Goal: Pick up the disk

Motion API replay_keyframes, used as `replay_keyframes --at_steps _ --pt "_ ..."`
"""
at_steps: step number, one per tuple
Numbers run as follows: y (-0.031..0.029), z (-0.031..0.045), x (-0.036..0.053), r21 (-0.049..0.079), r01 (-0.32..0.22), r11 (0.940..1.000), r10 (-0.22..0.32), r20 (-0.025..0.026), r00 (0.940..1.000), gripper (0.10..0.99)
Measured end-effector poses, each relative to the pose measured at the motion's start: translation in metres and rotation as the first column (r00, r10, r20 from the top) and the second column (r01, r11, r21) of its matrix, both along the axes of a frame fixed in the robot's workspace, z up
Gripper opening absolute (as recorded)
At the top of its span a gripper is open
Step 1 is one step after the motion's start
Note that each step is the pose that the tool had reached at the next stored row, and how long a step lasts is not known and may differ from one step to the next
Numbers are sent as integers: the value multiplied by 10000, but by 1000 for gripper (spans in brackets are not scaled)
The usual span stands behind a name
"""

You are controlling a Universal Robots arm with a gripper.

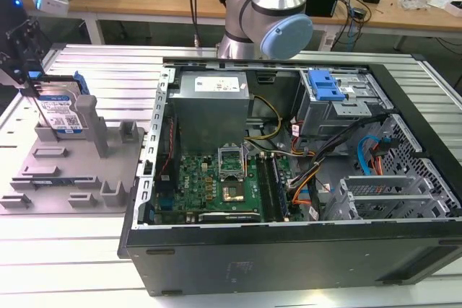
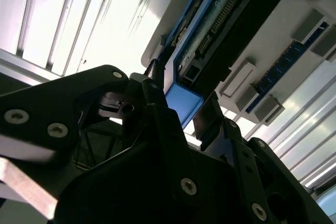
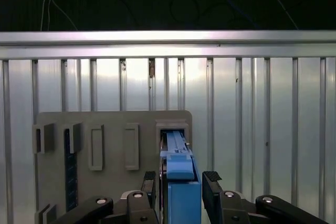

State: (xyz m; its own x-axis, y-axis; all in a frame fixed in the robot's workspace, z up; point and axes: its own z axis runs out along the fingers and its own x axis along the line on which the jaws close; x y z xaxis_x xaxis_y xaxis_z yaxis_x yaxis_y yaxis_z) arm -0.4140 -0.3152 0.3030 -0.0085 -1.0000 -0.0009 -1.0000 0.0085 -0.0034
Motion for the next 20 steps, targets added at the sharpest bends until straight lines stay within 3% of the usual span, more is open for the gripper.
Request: replay_keyframes --at_steps 16,19,20 --pt "-3 -47 -1 0 -2 10000 2 0 10000 482" --pt "-2 -47 -1 -1 -1 10000 1 0 10000 369" --pt "-2 -47 -1 0 -2 10000 2 0 10000 369"
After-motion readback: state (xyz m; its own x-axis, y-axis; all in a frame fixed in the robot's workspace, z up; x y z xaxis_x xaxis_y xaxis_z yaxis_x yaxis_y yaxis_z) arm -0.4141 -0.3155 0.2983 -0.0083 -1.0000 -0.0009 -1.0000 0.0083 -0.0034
